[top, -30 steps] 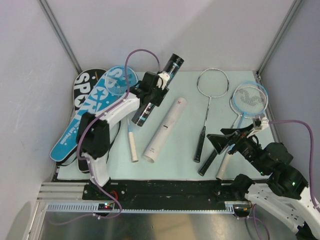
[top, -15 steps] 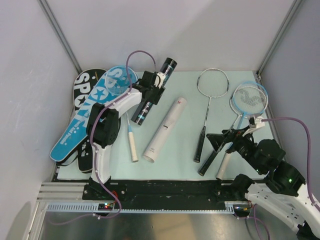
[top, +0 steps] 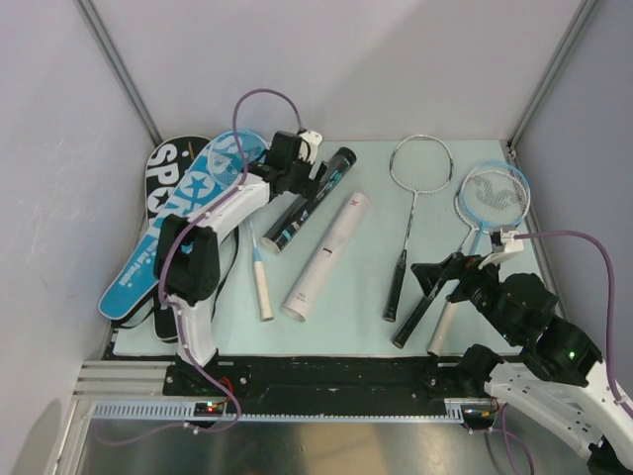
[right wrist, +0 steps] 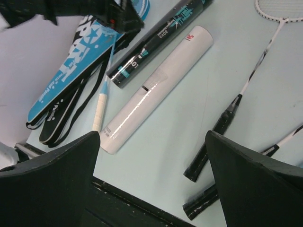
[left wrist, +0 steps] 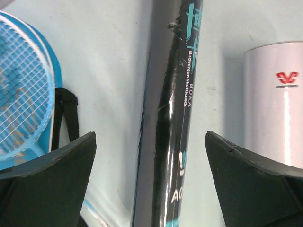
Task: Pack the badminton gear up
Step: Place the shuttle tube at the center of the board.
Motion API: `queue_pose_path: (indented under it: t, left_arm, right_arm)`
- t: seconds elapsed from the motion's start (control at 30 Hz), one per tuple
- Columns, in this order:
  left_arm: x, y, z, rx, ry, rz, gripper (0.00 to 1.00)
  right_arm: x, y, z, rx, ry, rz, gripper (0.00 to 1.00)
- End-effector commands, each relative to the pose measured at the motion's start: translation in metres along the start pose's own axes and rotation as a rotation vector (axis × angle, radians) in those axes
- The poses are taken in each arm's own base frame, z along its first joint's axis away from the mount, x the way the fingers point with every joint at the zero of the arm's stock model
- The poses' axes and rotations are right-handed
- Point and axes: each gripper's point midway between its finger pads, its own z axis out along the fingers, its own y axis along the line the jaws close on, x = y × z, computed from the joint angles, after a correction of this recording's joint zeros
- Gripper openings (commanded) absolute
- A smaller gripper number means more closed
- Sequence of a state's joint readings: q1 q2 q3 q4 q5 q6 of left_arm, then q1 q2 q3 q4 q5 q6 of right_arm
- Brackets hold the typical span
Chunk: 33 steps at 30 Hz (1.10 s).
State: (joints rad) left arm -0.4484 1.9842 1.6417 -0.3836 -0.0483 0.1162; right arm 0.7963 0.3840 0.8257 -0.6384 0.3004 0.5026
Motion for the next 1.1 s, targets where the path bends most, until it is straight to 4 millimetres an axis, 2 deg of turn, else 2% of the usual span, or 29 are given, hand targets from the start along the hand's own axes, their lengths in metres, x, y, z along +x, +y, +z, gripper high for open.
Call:
queue_pose_path:
  t: [0.0, 0.1, 0.17, 0.23, 0.37, 0.47, 0.57, 0.77, 0.9, 1.07]
  left_arm:
    - [-0.053, 0.013, -0.069, -0.039, -0.180, -0.067, 1.00]
    - [-0.066, 0.019, -0.114, -0.065, -0.256, -0.100, 1.00]
    - [-0.069, 0.027, -0.143, -0.106, -0.298, -0.128, 1.00]
    - [-0.063, 0.032, -0.168, -0.133, -0.326, -0.174, 1.00]
    - [-0.027, 0.042, -0.198, -0.173, -0.330, -0.333, 1.00]
    - [0.002, 0.053, -0.209, -0.197, -0.335, -0.512, 1.00]
    - [0.032, 0.064, -0.206, -0.220, -0.305, -0.647, 1.00]
    - [0.093, 0.067, -0.173, -0.146, -0.127, -0.765, 0.99]
    - [0.132, 0.061, -0.148, -0.173, -0.003, -0.833, 0.88]
    - [0.164, 0.061, -0.127, -0.231, 0.102, -0.890, 0.73]
  right_arm:
    - [-0.001, -0.011, 0.003, 0.077, 0.014, -0.019, 1.00]
    - [0.002, -0.029, 0.008, 0.193, 0.008, 0.029, 0.99]
    - [0.006, -0.038, 0.011, 0.247, 0.008, 0.058, 1.00]
    - [0.012, -0.042, 0.015, 0.270, 0.018, 0.071, 0.99]
    - [0.022, -0.045, 0.022, 0.269, 0.027, 0.091, 1.00]
    - [0.027, -0.042, 0.025, 0.236, 0.034, 0.098, 0.99]
    - [0.028, -0.040, 0.026, 0.219, 0.030, 0.097, 0.98]
    - [0.031, -0.045, 0.027, 0.246, 0.028, 0.103, 0.97]
    - [0.035, -0.046, 0.030, 0.244, 0.037, 0.106, 0.97]
    - [0.041, -0.044, 0.035, 0.224, 0.045, 0.103, 0.97]
